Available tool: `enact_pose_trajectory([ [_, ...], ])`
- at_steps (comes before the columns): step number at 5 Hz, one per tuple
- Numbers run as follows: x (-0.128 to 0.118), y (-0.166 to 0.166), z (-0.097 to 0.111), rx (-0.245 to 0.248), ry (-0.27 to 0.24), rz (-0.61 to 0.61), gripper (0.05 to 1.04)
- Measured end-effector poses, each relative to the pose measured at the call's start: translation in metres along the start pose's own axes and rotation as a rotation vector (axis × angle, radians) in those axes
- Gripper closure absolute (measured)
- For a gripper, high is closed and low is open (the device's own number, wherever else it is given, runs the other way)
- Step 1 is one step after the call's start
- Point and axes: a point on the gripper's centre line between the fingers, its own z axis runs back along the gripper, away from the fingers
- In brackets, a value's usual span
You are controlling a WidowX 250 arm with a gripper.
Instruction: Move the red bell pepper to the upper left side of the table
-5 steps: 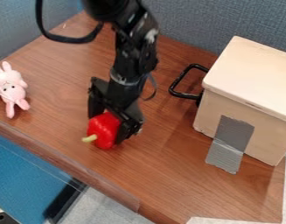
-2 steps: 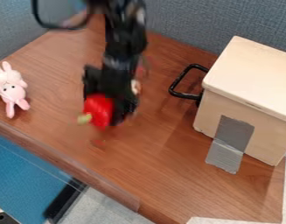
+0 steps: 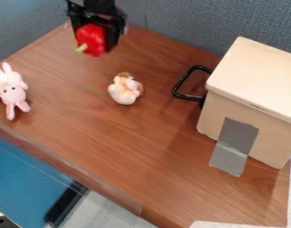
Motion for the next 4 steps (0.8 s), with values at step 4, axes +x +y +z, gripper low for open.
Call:
enact_pose_trajectory([
  [4,0.050,0.059,-0.068,0.039,0.028,0.078,0.242],
])
